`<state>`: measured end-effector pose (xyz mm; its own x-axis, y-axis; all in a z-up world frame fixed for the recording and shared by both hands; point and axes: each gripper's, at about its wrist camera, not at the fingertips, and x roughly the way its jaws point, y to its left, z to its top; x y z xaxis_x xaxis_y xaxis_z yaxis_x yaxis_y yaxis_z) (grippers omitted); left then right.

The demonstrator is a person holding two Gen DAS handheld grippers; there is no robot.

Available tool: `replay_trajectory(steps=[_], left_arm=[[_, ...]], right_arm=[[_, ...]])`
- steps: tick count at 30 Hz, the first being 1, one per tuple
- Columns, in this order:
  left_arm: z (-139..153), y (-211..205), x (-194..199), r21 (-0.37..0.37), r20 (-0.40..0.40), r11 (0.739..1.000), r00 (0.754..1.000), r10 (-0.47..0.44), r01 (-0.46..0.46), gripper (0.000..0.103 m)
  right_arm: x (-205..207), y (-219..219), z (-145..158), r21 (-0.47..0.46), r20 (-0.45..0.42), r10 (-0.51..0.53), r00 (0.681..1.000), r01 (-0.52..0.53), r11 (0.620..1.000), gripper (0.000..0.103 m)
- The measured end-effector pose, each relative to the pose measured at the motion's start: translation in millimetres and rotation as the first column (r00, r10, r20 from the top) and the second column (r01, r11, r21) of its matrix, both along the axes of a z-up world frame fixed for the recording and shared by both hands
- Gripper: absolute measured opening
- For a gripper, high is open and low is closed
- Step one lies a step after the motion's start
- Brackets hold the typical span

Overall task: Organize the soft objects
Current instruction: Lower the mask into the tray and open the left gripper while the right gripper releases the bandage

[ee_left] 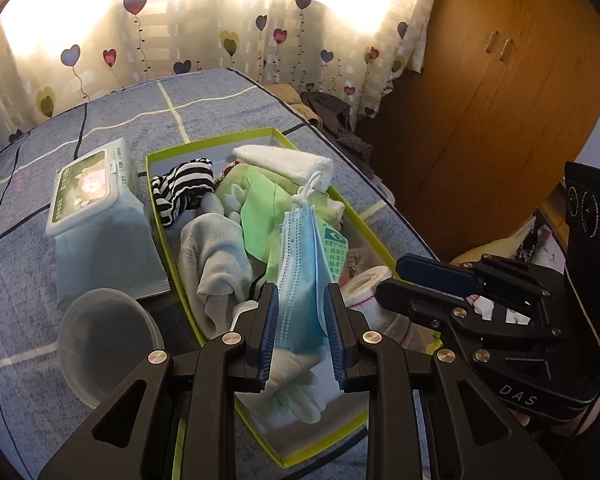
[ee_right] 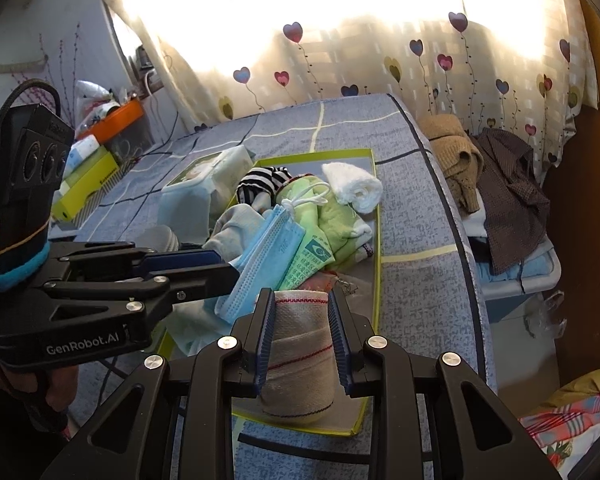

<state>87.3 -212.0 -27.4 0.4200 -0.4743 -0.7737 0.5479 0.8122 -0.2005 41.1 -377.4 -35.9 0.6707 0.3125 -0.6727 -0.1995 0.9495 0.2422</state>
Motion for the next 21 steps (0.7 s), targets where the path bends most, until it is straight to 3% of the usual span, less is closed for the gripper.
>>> replay_trajectory(steps=[10, 15, 21], left_arm=[[20, 19, -9, -0.039, 0.052, 0.998, 0.997, 0.051, -0.049, 0.025], [33, 30, -20, -0.049, 0.097, 0.995, 0.991, 0.09, -0.086, 0.025], [45, 47, -35, -0.054, 0.142, 0.989, 0.979, 0.147, -0.141, 0.025]], right_arm=[[-13, 0, 19, -0.022, 0.049, -0.017, 0.999, 0.018, 1.0, 0.026], [-20, 7, 31, -0.052, 0.062, -0.014, 0.998, 0.017, 0.999, 0.046], [-29, 22, 42, -0.096, 0.079, -0.009, 0.997, 0.016, 0.995, 0.057]])
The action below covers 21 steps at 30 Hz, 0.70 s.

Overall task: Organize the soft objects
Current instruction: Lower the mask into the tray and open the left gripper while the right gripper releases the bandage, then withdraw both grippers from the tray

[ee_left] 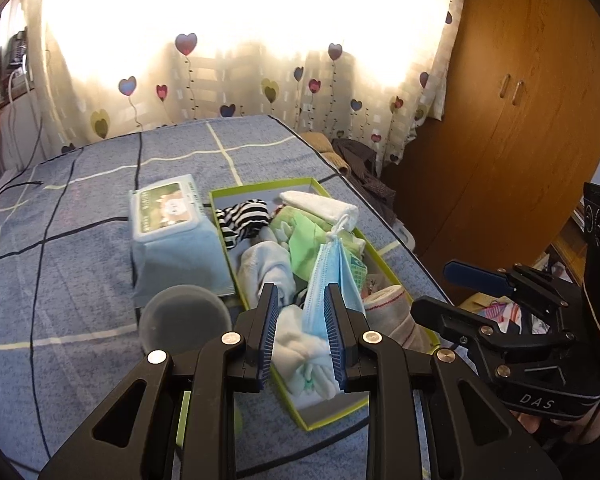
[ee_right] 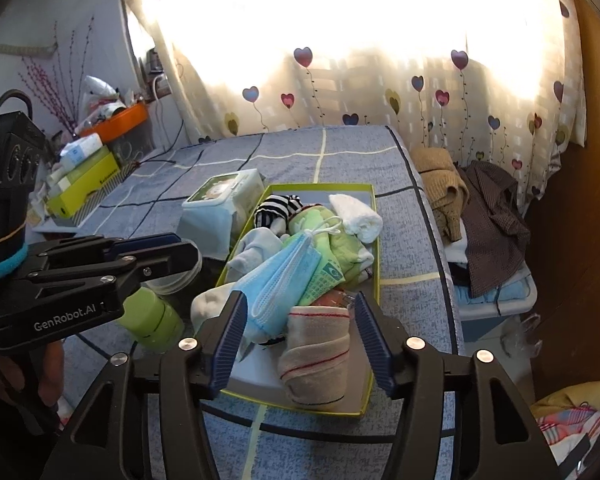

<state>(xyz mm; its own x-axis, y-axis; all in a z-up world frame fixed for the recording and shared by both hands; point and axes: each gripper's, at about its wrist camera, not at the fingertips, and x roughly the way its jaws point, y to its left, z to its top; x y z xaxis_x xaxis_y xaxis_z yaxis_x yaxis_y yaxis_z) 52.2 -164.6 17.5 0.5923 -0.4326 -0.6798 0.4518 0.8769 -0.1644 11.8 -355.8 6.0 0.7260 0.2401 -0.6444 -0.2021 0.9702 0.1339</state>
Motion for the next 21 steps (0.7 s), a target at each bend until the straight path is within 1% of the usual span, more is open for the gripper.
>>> replay_trajectory(steps=[3, 9, 17, 21], left_arm=[[5, 9, -9, 0.009, 0.027, 0.999, 0.999, 0.041, -0.041, 0.025], [7, 27, -24, 0.018, 0.041, 0.994, 0.994, 0.105, -0.106, 0.025], [5, 45, -44, -0.016, 0.027, 0.992, 0.991, 0.129, -0.129, 0.025], [4, 49, -54, 0.015, 0.048, 0.987, 0.986, 0.162, -0.163, 0.025]], right_arm=[[-6, 10, 4, -0.015, 0.011, 0.007, 1.0, -0.007, 1.0, 0.061], [-19, 28, 12, -0.03, 0.025, 0.039, 0.999, -0.038, 0.999, 0.063], [-33, 51, 9, -0.059, 0.012, 0.075, 0.997, -0.074, 0.995, 0.064], [-38, 58, 8, -0.072, 0.01, 0.082, 0.997, -0.081, 0.994, 0.064]])
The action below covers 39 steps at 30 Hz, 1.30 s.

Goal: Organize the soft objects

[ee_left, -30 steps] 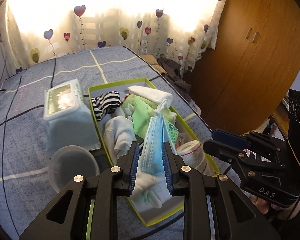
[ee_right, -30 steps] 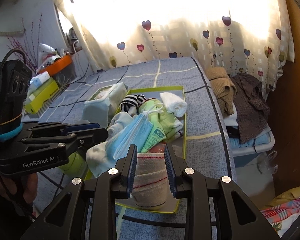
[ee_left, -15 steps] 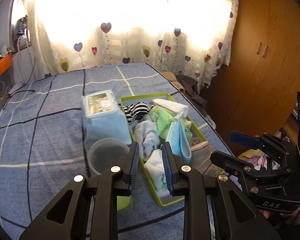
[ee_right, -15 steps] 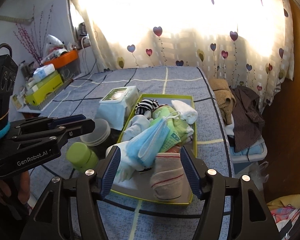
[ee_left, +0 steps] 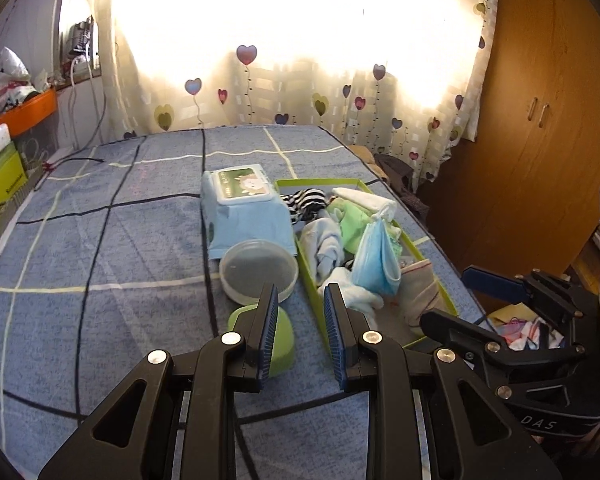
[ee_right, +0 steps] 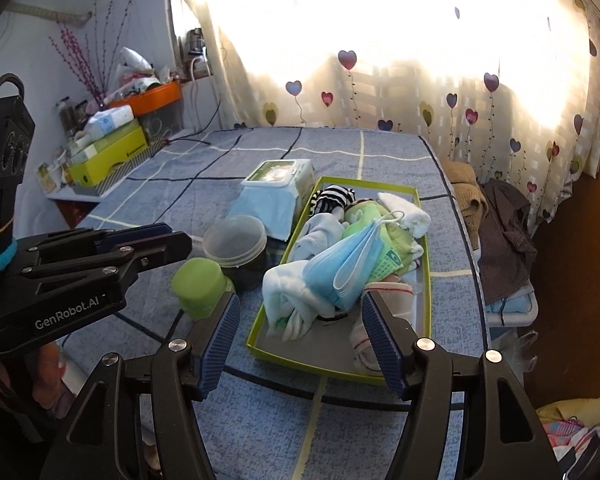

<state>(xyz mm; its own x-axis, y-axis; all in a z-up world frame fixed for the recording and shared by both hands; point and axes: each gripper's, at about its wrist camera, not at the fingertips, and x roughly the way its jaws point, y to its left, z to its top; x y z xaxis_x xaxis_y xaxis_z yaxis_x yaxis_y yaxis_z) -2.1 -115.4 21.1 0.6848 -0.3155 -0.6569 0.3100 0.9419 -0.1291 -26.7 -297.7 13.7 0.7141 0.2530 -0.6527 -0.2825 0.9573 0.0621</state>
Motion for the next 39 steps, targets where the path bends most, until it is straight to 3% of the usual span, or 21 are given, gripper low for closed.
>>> replay_trajectory(steps=[14, 39], left_arm=[[-9, 13, -5, 0.003, -0.025, 0.998, 0.998, 0.057, -0.057, 0.025], [-20, 6, 4, 0.037, -0.065, 0.998, 0.997, 0.048, -0.045, 0.025]], right_arm=[[0, 7, -9, -0.024, -0.033, -0.009, 0.999, 0.008, 1.0, 0.064], [11, 2, -21, -0.022, -0.058, -0.012, 0.998, 0.011, 1.0, 0.064]])
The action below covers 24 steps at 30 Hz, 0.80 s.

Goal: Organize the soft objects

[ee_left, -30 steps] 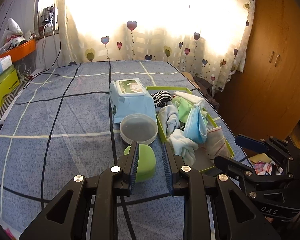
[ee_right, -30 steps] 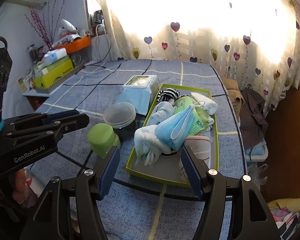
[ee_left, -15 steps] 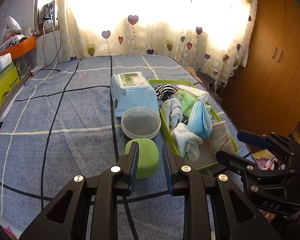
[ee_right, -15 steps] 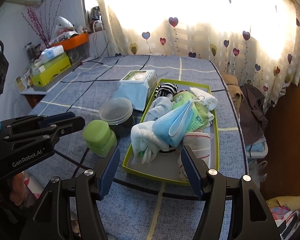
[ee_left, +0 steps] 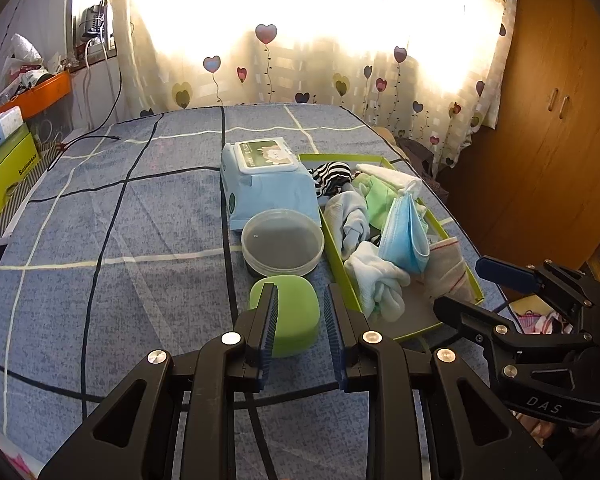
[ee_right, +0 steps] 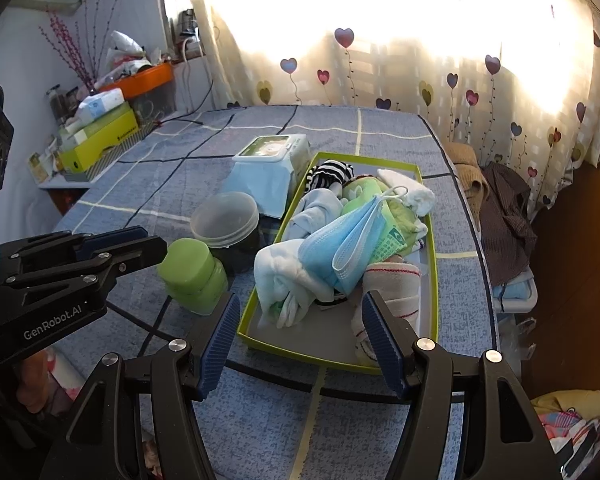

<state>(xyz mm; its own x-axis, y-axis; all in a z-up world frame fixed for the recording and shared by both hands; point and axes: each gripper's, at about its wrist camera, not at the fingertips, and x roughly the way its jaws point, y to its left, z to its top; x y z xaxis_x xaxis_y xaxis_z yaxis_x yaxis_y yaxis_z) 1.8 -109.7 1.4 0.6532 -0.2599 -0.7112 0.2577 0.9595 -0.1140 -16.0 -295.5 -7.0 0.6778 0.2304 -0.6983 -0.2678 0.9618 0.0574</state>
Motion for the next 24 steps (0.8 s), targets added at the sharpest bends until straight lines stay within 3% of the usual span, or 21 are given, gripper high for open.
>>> replay_trajectory(steps=[24], left_arm=[[-2.5, 0.1, 0.8, 0.008, -0.014, 1.0, 1.0, 0.0, 0.0, 0.025]], right_arm=[[1.4, 0.0, -1.7, -0.001, -0.007, -0.002, 1.0, 0.002, 1.0, 0.064]])
